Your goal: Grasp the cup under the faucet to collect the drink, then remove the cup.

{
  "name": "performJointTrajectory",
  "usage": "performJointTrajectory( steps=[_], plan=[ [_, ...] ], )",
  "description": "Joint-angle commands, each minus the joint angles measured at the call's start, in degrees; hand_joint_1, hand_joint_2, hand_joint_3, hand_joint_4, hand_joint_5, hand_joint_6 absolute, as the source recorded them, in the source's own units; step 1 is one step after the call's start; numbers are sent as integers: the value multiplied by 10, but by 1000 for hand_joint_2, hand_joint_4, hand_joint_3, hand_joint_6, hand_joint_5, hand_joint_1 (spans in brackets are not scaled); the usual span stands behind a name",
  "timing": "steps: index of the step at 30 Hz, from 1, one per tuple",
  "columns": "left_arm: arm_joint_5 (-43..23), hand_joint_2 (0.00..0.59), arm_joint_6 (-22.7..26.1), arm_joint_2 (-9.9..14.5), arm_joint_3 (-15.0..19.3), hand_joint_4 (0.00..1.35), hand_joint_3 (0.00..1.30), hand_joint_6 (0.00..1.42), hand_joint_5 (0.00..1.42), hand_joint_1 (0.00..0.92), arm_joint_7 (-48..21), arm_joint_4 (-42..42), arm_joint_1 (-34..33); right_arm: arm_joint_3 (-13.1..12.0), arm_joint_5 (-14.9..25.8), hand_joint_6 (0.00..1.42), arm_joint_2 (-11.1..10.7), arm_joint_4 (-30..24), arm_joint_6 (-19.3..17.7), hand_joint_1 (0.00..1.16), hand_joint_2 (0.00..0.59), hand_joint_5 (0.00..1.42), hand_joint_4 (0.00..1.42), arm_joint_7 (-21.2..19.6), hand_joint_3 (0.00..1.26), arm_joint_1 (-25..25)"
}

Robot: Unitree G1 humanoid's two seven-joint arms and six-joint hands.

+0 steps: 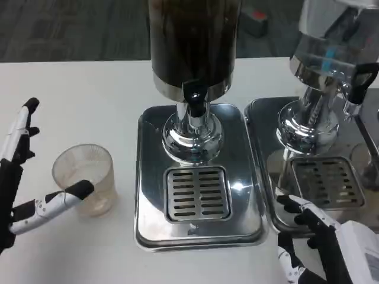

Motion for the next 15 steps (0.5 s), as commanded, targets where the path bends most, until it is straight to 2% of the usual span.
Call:
performJointTrajectory(
  steps=[1,15],
  plan=[
    [-44,0,-6,14,-7,0,0,423,194,103,-61,62,-46,3,2,588,4,4,-8,758,522,354,297,2,294,-1],
    [-78,0,-30,21,-39,3,0,396,192,143,-166,225,-157,0,3,589,6,-1,-7,746,519,369,308,3,304,1]
  ],
)
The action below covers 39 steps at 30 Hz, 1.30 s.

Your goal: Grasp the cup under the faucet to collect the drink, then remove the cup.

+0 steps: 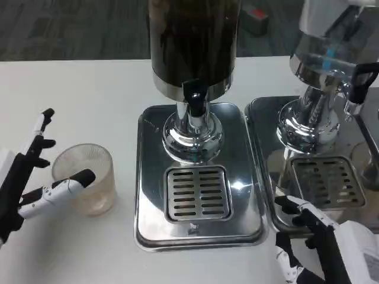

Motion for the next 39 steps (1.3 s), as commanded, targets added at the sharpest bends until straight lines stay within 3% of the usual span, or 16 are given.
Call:
performJointTrajectory(
  steps=[1,20,28,39],
  plan=[
    [-4,0,-19,12,-15,3,0,396,192,147,-24,51,-35,-1,2,589,2,-1,-6,746,519,369,308,3,304,1],
    [14,1,-37,31,-72,3,0,327,178,168,-40,186,-103,3,7,589,4,-2,-8,740,519,387,323,6,315,3],
    [26,3,-33,38,-90,4,0,323,179,200,-22,203,-111,5,8,589,6,-5,-7,742,515,388,323,9,317,4],
    [54,23,-7,31,-104,165,49,538,349,290,48,185,-103,8,4,589,10,-9,-4,747,507,390,323,10,317,10]
  ],
)
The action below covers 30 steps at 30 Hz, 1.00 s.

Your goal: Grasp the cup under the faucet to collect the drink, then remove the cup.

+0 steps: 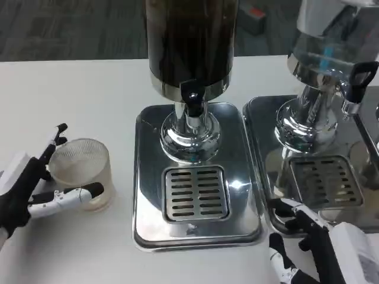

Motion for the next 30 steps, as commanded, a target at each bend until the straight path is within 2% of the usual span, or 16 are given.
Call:
performJointTrajectory(
  steps=[1,7,14,24,30],
  plan=[
    [20,25,20,-3,-11,190,63,574,381,293,30,-6,9,-1,-1,589,-1,-6,-4,748,507,391,323,3,317,6],
    [32,28,23,-11,-18,340,166,771,535,297,80,-19,14,-2,-3,589,-1,-9,-3,750,507,396,323,1,317,9],
    [33,31,12,-18,-21,393,206,862,599,286,91,-15,11,-4,-4,599,-1,-9,-4,745,518,398,323,0,317,9],
    [31,43,-29,-30,-20,480,301,1061,699,292,105,0,4,-5,-2,600,-2,-8,-5,742,519,403,323,1,324,8],
    [44,56,-28,-34,-26,536,356,1190,759,302,125,6,1,-6,-2,600,-2,-7,-5,741,519,404,323,1,326,5]
  ],
)
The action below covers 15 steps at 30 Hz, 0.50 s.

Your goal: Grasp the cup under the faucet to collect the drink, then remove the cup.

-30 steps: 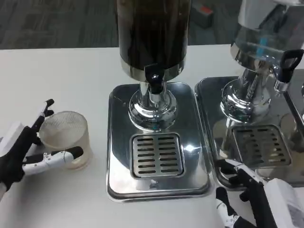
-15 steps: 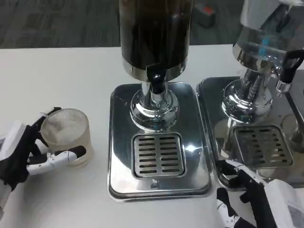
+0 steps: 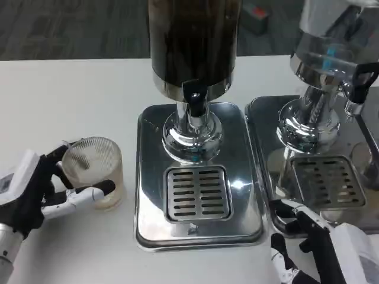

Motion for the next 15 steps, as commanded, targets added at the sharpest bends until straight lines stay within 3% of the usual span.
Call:
performJointTrajectory(
  steps=[1,10,15],
  plan=[
    [10,56,-2,-4,-8,550,366,1213,773,302,19,5,-6,-5,0,600,-2,-4,-5,741,519,404,323,1,326,1],
    [42,63,21,-10,-22,686,506,1384,904,315,69,-5,-7,-3,2,600,1,0,-7,734,529,404,323,-1,329,-2],
    [51,68,30,-13,-27,742,568,1423,956,374,94,-8,-7,-3,4,600,3,3,-8,731,532,404,323,-4,336,-4]
  ],
)
